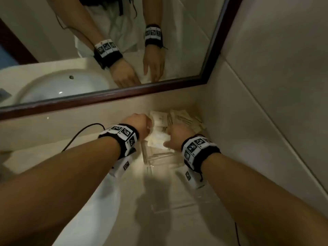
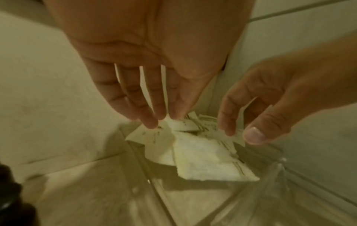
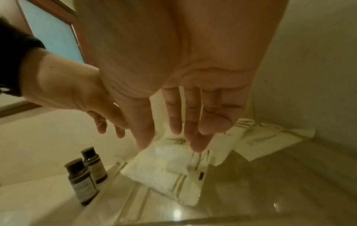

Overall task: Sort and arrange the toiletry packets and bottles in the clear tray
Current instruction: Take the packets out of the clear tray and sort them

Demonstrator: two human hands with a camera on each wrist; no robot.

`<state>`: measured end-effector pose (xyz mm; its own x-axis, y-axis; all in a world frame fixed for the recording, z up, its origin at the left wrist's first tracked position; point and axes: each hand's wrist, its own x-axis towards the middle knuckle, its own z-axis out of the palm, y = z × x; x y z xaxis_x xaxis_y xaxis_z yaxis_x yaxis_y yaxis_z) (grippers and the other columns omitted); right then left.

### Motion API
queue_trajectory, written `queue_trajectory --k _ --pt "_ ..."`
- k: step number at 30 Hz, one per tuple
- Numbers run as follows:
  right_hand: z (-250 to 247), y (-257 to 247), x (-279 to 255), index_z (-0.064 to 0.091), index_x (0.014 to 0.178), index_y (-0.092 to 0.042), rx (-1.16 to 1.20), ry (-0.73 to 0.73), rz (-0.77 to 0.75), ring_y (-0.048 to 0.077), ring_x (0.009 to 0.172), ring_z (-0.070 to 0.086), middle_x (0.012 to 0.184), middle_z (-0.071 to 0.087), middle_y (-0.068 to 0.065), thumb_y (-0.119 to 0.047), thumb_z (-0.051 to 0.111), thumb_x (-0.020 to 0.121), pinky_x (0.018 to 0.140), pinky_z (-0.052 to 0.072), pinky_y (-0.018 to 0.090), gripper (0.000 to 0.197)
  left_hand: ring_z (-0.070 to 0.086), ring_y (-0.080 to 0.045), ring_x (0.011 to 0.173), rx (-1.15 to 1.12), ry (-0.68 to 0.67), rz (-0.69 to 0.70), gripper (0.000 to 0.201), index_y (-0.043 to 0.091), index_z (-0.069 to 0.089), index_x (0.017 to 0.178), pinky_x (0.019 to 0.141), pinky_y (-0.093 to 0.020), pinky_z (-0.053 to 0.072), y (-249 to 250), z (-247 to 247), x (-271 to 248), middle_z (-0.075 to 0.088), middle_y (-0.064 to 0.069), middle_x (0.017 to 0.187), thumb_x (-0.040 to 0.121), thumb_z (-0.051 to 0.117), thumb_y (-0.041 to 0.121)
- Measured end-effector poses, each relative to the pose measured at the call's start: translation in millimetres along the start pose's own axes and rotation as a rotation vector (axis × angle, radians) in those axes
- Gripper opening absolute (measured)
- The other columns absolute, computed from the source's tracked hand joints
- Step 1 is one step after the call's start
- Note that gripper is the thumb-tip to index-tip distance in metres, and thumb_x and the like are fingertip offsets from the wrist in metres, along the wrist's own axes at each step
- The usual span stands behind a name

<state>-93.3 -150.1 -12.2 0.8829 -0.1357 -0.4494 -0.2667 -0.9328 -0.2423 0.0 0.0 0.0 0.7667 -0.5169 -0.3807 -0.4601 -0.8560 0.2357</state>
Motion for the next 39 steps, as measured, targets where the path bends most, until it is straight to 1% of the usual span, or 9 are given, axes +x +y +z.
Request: queue_trajectory --k 4,8,13,18,24,29,33,35,39 --pt "12.4 -4.7 15.2 0.058 0.100 -0.015 -0.007 0.038 0.041 0.025 0.088 0.058 0.107 0.060 0.008 -0.036 0.069 0.078 0.068 0.046 0.031 0.033 0.066 -0.023 0.097 0.029 -0.022 0.006 0.022 0.037 0.069 0.100 0.081 -0.030 0.052 -3.8 9.8 13.7 0.065 0.003 0.118 0.084 0.065 0.023" --pt "20.2 -10.0 24.3 0.056 0.120 -0.017 0.016 0.045 0.071 0.029 0.106 0.059 0.122 0.054 0.006 -0.037 0.068 0.077 0.085 0.051 0.039 0.049 0.065 -0.023 0.101 0.072 0.010 0.040 0.031 0.034 0.066 0.112 0.079 -0.031 0.052 -2.6 16.7 22.0 0.062 0.002 0.119 0.085 0.067 0.018" --pt "29.2 -10.9 28.6 0.049 0.128 -0.017 0.049 0.071 0.088 0.032 0.108 0.059 0.124 0.053 0.007 -0.029 0.071 0.078 0.087 0.053 0.044 0.056 0.062 -0.027 0.106 0.137 0.020 0.073 0.051 0.033 0.051 0.131 0.082 -0.035 0.052 -6.6 25.0 25.8 0.056 -0.001 0.129 0.085 0.071 0.024" --pt "33.0 -14.3 26.0 0.051 0.121 -0.017 0.067 0.137 0.129 0.031 0.100 0.063 0.115 0.061 0.007 -0.028 0.075 0.078 0.082 0.055 0.041 0.051 0.060 -0.030 0.104 0.153 0.006 0.080 0.050 0.031 0.052 0.129 0.083 -0.037 0.052 -8.9 31.5 26.1 0.053 -0.004 0.127 0.084 0.073 0.027" --pt "29.5 -11.8 14.9 0.061 0.124 -0.021 0.122 0.144 0.085 0.030 0.105 0.062 0.117 0.065 0.008 -0.032 0.063 0.090 0.083 0.050 0.034 0.036 0.062 -0.027 0.102 0.069 -0.038 0.022 0.029 0.031 0.062 0.122 0.083 -0.035 0.052 -13.1 22.2 21.5 0.061 -0.002 0.118 0.093 0.065 0.031" --pt "16.0 -9.5 -2.7 0.064 0.116 -0.021 0.124 0.115 0.070 0.031 0.103 0.061 0.113 0.066 0.009 -0.035 0.059 0.092 0.078 0.046 0.031 0.029 0.063 -0.027 0.094 -0.006 -0.038 0.002 0.021 0.031 0.065 0.109 0.083 -0.038 0.054 -14.1 12.0 8.2 0.065 -0.002 0.106 0.091 0.064 0.041" --pt "5.9 -3.7 -23.7 0.067 0.106 -0.017 0.137 0.068 0.021 0.028 0.095 0.062 0.101 0.068 0.008 -0.033 0.063 0.090 0.076 0.048 0.031 0.023 0.062 -0.027 0.086 -0.034 0.009 0.011 0.019 0.028 0.065 0.107 0.074 -0.035 0.052 -10.8 4.0 -4.9 0.065 -0.004 0.098 0.093 0.062 0.040" --pt "5.2 0.4 -36.1 0.066 0.100 -0.019 0.119 0.010 -0.021 0.024 0.088 0.062 0.092 0.067 0.003 -0.033 0.064 0.089 0.075 0.050 0.033 0.018 0.061 -0.026 0.085 -0.052 0.031 0.036 0.019 0.026 0.066 0.109 0.073 -0.034 0.050 -7.9 1.9 -10.8 0.066 -0.005 0.098 0.094 0.062 0.037" --pt "23.3 4.4 -57.6 0.055 0.081 -0.023 -0.005 -0.153 -0.102 0.020 0.077 0.055 0.080 0.058 -0.001 -0.033 0.060 0.093 0.068 0.042 0.030 0.016 0.056 -0.023 0.089 -0.062 0.021 0.086 0.018 0.025 0.066 0.110 0.073 -0.031 0.042 5.3 8.2 -21.2 0.065 -0.005 0.107 0.096 0.060 0.035"
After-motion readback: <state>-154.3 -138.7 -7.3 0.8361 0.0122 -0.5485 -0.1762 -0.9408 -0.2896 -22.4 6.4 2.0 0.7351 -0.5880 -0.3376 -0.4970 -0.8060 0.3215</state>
